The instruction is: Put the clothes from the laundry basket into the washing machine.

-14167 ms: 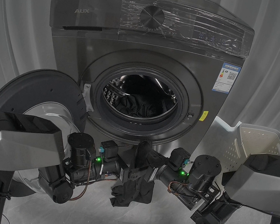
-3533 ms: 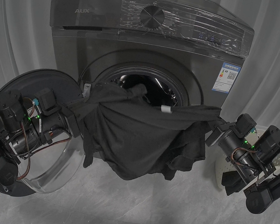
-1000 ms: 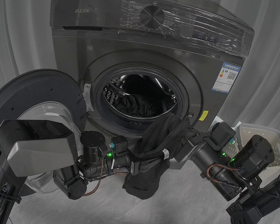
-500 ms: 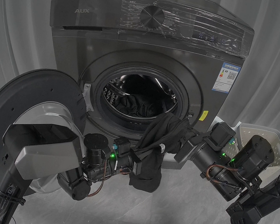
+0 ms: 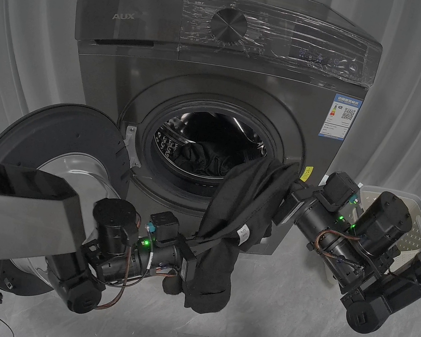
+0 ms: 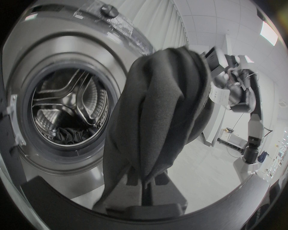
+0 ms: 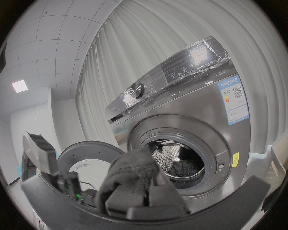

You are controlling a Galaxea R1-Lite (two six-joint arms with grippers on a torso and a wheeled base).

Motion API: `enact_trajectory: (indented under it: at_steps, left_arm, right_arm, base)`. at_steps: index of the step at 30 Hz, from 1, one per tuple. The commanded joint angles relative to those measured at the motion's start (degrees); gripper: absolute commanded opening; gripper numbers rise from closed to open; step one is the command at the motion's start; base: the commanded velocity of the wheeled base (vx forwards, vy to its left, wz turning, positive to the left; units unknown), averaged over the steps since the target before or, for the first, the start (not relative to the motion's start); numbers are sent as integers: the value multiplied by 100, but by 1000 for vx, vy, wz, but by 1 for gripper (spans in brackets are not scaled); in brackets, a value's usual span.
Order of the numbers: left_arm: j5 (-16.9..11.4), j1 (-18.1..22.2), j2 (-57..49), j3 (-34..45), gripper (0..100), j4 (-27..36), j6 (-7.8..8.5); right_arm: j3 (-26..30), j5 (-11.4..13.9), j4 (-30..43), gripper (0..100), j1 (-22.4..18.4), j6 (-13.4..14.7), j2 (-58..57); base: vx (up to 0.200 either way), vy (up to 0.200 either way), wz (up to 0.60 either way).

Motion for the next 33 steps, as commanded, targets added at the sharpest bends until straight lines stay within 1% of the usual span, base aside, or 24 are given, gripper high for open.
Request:
enact_trajectory:
  at_steps: [1,6,11,12,14,15,18,19,26,27,30,32,33]
  left_arm:
    - [-34,-174,-1231,732,0,-5,57]
    - [-16,-270,-1583,961,0,-14,66]
    - [-16,-261,-1882,1286,0,-23,57]
    - [-25,-226,-2084,1515,0,-14,66]
    - [-60,-217,-2260,1682,0,-14,57]
    - [-60,-209,-2303,1664,0,-5,31]
    - [-51,-200,-2303,1638,0,-5,49]
    - [-7,-182,-2286,1559,0,-5,84]
    - [72,-147,-2224,1471,0,-5,66]
    - [81,-147,-2224,1444,0,-5,57]
    - [221,-138,-2216,1356,0,4,5]
    - [432,-130,-2189,1251,0,-5,-30]
    - [432,-130,-2189,1251,0,-5,-30]
  right_arm:
    - [-449,-38,9,0,-213,-14,665]
    - [-449,-82,1,0,-134,-5,973]
    - [-414,-82,1,0,-72,-5,1237]
    - [-414,-82,1,0,-2,-5,1316]
    - [-405,-82,-8,0,42,-5,1404]
    - [-405,-73,-8,0,60,-5,1439]
    - [-405,-73,-8,0,68,-14,1456]
    - [-378,-82,-8,0,174,-14,1536]
    - [-317,-73,-17,0,288,-14,1597]
    - [-317,-64,-8,100,297,-14,1588]
    - [-282,-82,-8,100,367,-5,1579]
    - [-229,-82,-17,100,376,-5,1571]
    - [-88,-82,-8,100,376,-40,1536]
  base:
    - [0,0,0]
    - [0,0,0]
    - [0,0,0]
    - [0,0,0]
    - [0,0,0]
    - [0,0,0]
    - [0,0,0]
    - [0,0,0]
    - [0,0,0]
    - [0,0,0]
    - [0,0,0]
    - [0,0,0]
    - [0,0,0]
